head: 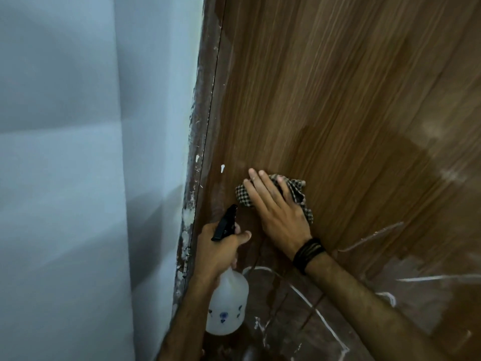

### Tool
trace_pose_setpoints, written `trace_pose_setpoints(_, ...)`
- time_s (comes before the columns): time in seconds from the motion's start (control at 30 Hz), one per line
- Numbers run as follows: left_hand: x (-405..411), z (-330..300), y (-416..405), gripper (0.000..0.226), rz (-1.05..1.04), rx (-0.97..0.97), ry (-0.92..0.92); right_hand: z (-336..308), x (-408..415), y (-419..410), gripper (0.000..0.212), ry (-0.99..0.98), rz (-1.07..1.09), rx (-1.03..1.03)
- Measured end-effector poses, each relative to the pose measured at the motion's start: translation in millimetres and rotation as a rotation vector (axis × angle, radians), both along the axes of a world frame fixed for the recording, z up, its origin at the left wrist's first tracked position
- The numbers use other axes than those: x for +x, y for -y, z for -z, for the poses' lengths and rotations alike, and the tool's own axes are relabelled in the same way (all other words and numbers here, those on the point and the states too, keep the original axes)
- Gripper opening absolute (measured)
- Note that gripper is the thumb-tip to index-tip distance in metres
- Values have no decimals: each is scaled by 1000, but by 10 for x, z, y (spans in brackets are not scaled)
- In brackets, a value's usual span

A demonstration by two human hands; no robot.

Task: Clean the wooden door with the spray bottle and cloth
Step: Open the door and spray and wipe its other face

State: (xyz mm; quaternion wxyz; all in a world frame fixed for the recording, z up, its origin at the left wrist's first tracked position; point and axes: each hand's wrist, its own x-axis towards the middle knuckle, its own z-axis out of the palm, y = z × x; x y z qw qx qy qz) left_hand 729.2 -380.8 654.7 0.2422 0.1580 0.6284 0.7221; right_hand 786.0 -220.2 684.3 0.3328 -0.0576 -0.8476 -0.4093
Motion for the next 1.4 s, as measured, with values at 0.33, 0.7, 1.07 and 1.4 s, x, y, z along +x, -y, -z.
trace_pose_setpoints(0.33,-129,30,38,17,-29,13,11,-908,-186,96,63,-388,27,-149)
trace_pose_setpoints(0.7,-272,73,137,16,-5,1,28,-216,-328,151,65,-87,24,22)
trace_pose_setpoints(1.07,-496,90,270,12,1,8,2,-340,-851,262,63,-30,-20,46)
trace_pose_setpoints(1.4,-491,110,216,15,141,-17,-22,-451,-370,141,69,-292,44,-114)
